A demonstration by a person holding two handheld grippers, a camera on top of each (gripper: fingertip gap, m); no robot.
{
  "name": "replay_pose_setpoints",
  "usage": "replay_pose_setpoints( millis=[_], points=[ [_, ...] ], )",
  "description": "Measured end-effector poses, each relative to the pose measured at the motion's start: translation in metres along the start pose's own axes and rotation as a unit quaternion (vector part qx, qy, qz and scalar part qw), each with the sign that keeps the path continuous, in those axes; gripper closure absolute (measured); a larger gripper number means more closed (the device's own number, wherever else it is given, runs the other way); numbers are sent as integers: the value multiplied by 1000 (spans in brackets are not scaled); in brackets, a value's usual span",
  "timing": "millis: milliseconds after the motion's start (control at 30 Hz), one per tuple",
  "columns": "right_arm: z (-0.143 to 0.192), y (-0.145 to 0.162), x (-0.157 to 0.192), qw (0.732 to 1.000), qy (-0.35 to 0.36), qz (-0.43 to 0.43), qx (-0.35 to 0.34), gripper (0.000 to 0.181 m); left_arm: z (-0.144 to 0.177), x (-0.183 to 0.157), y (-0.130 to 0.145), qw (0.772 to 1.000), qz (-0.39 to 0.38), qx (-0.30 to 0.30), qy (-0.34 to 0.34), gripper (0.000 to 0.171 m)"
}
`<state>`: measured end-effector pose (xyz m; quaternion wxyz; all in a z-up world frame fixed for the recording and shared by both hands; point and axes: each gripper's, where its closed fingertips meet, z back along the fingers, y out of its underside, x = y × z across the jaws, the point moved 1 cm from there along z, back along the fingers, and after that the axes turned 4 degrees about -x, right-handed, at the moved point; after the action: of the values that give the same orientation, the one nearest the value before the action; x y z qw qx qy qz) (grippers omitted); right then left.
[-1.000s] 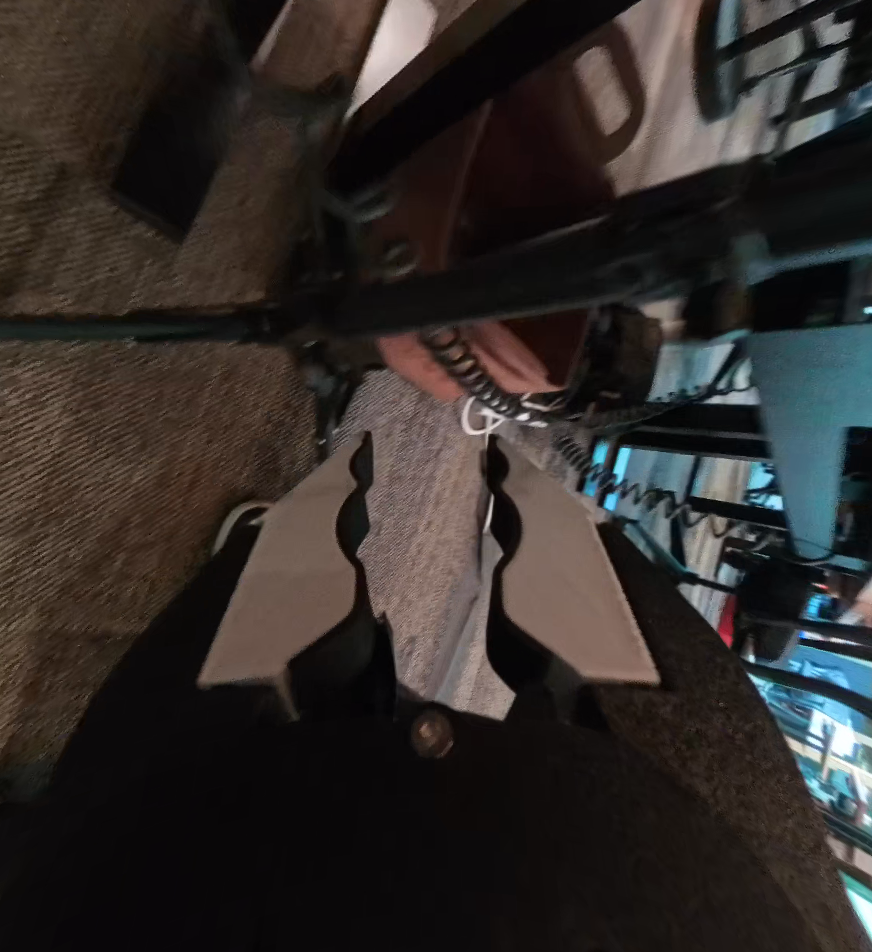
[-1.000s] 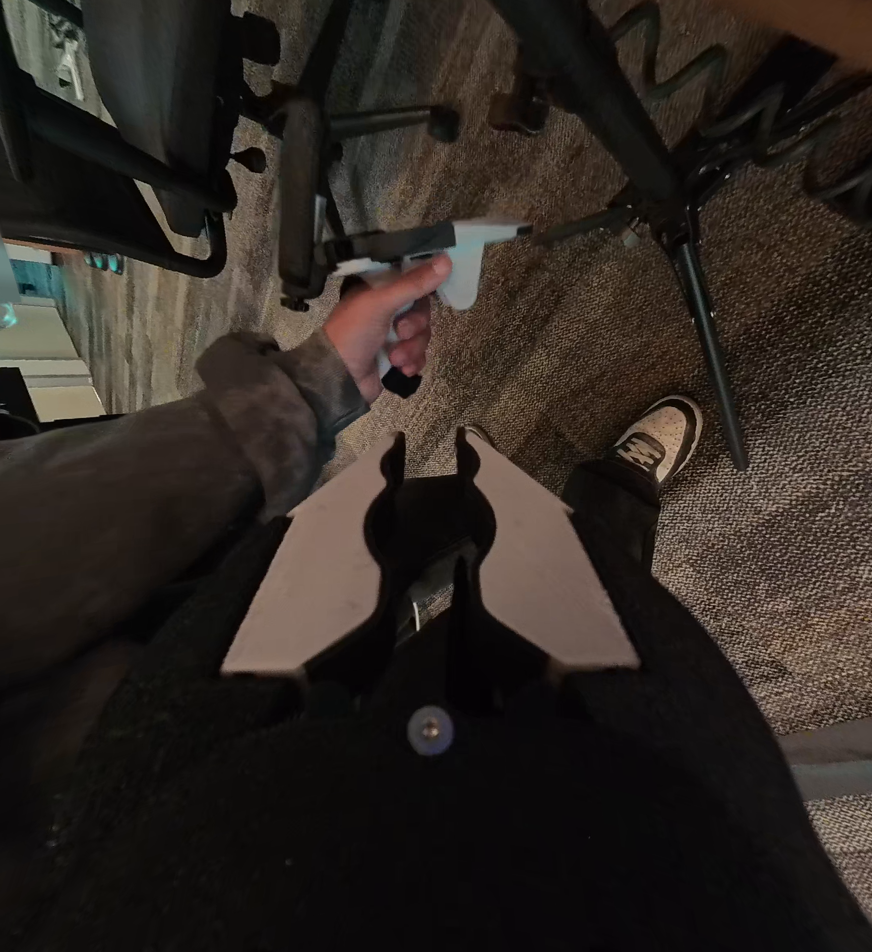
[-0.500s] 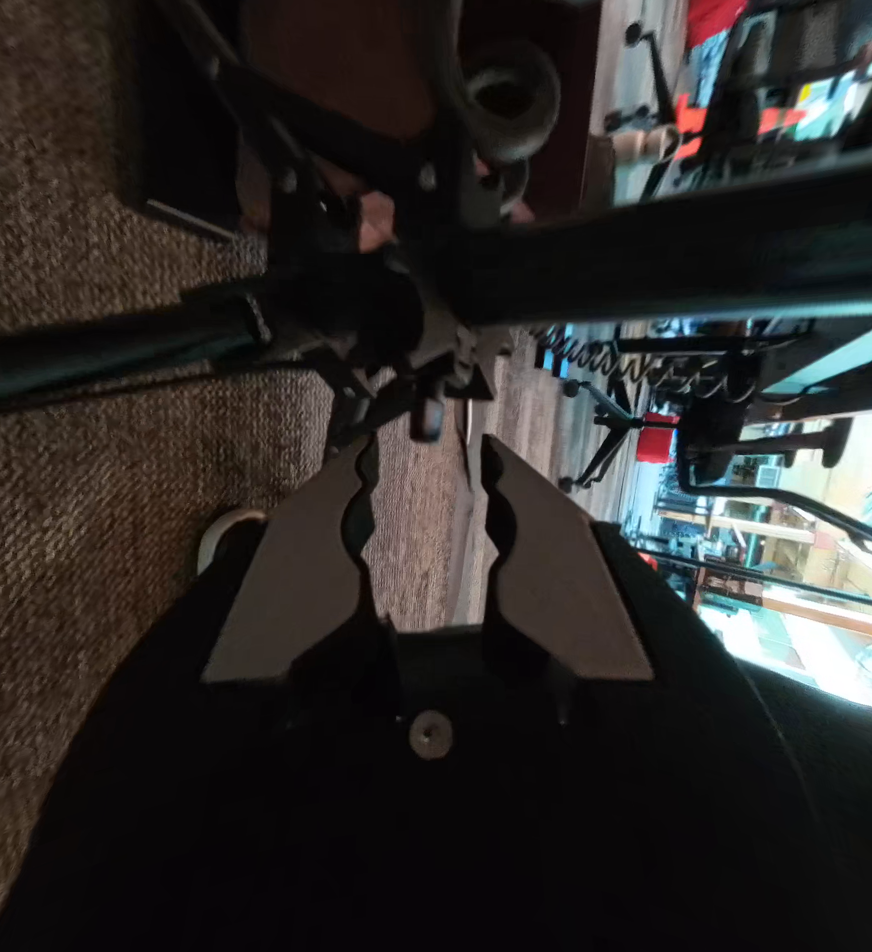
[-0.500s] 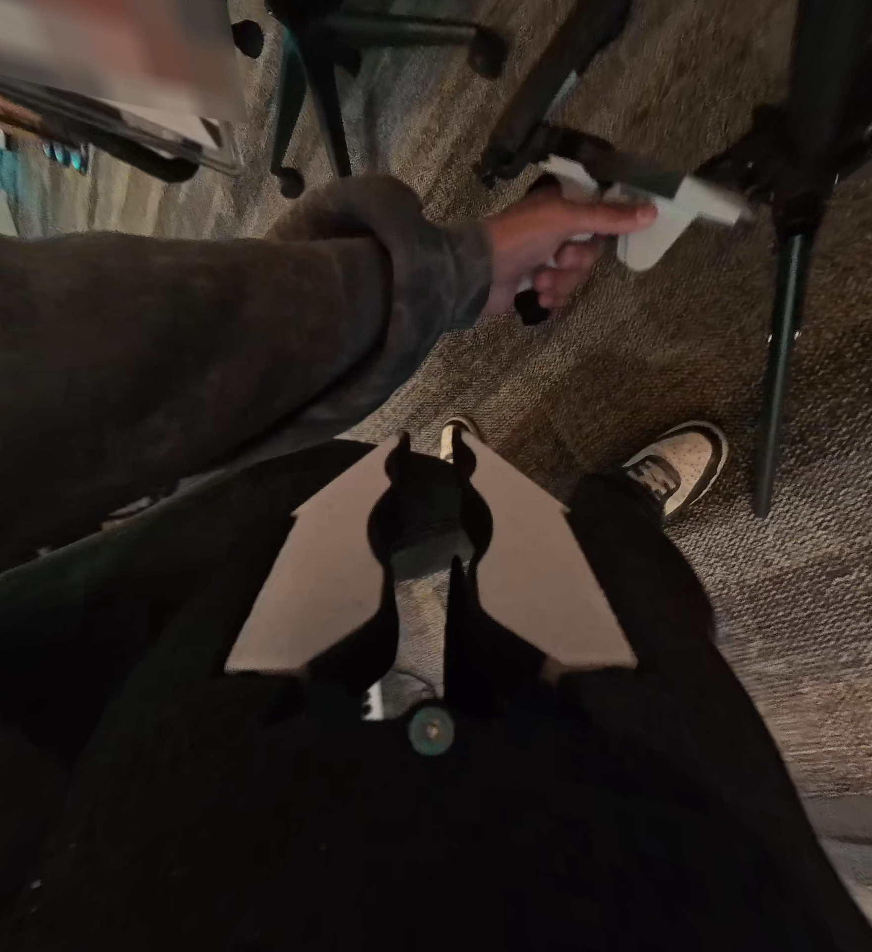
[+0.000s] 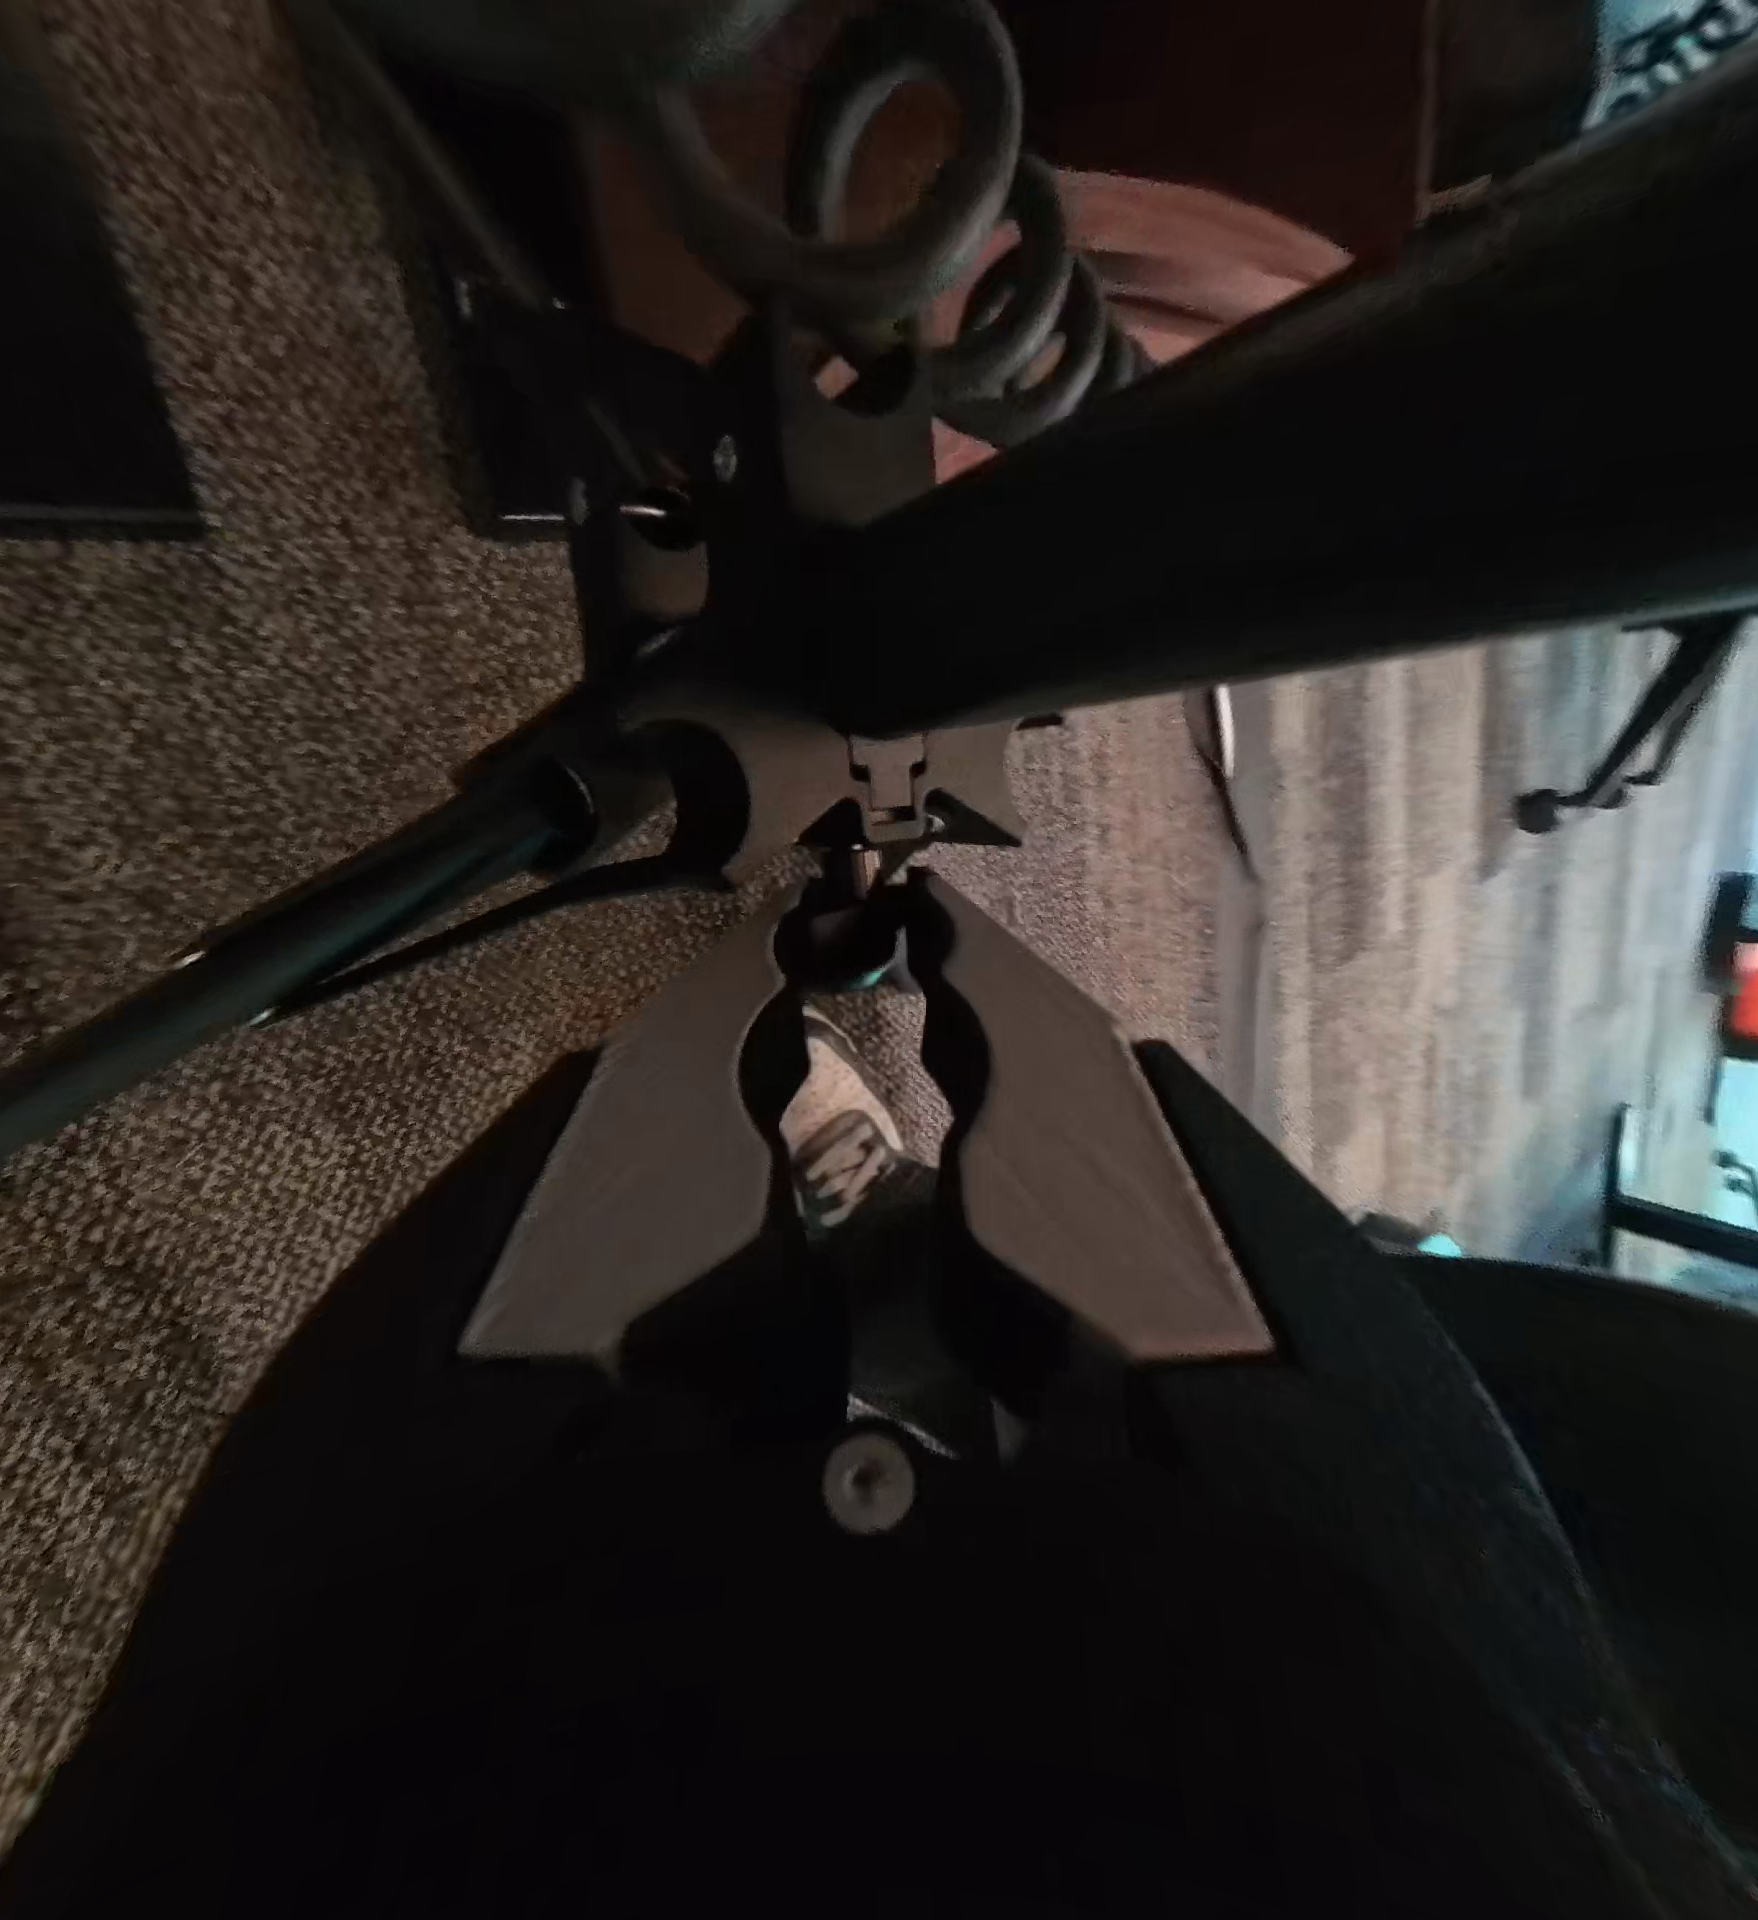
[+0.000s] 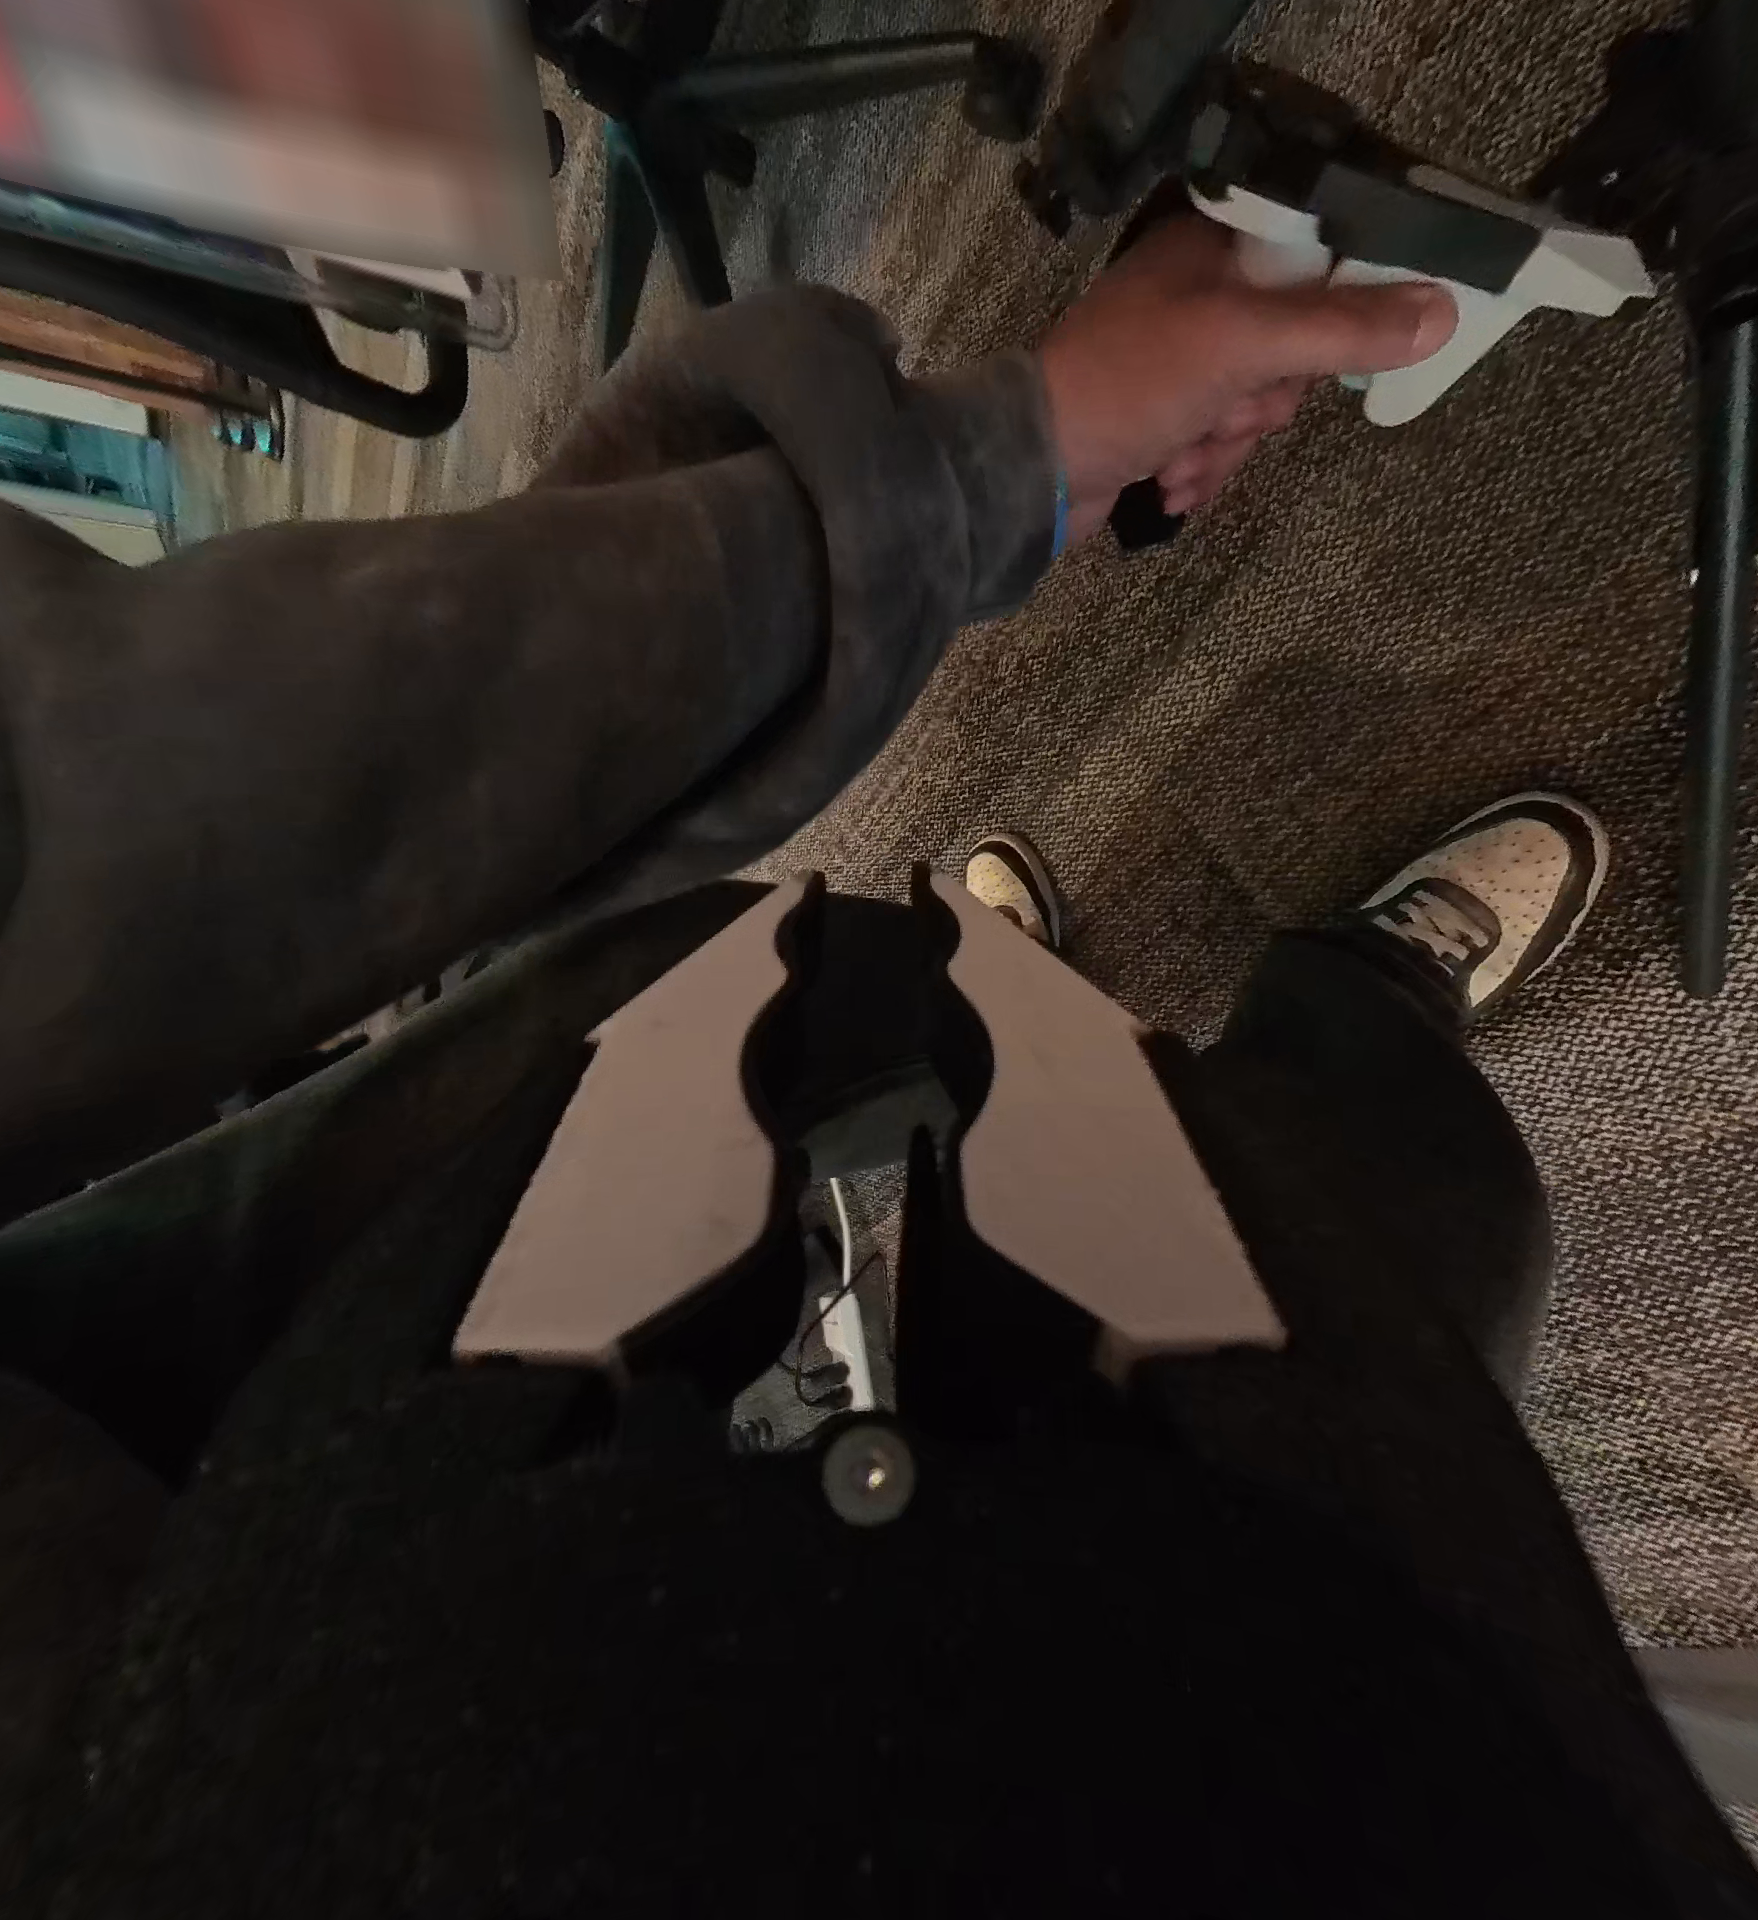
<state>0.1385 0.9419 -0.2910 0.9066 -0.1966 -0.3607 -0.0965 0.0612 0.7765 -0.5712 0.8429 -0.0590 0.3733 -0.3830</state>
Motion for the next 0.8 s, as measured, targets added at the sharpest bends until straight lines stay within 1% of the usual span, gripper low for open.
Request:
replay_pose_setpoints(
  millis=[100, 200, 267, 300, 333, 367, 467, 533, 600, 667, 800],
  points=[
    [0, 3, 1, 1000, -1, -2, 1, 166, -1, 1, -1, 999, 1, -16, -36, 158],
    [0, 5, 2, 1000, -2, -1, 2, 168, -1, 1, -1, 998, 7, -26, -49, 158],
    [0, 6, 1, 1000, -4, -6, 1, 168, -1, 0, -2, 999, 33, -31, -21, 158],
    [0, 7, 1, 1000, -5, -9, 0, 168, 0, 0, -2, 997, 63, -41, 7, 158],
    [0, 8, 0, 1000, -6, -13, 0, 168, 0, -1, -3, 991, 110, -56, 46, 160],
    [1, 9, -1, 1000, -6, -16, -1, 167, 0, -1, -3, 981, 155, -74, 88, 162],
    [3, 10, -3, 1000, -6, -23, -7, 167, 1, -4, -5, 946, 232, -116, 192, 162],
    [5, 11, -4, 1000, -5, -17, -9, 168, 2, -6, -7, 917, 267, -145, 259, 160],
    [4, 11, -7, 1000, -3, -9, -8, 168, 2, -8, -8, 889, 287, -172, 312, 159],
    [4, 10, -10, 1000, -5, -12, -11, 168, 3, -8, -9, 865, 302, -197, 348, 158],
    [2, 9, -11, 1000, -8, -14, -11, 167, 5, -8, -10, 831, 322, -236, 388, 156]
  ],
)
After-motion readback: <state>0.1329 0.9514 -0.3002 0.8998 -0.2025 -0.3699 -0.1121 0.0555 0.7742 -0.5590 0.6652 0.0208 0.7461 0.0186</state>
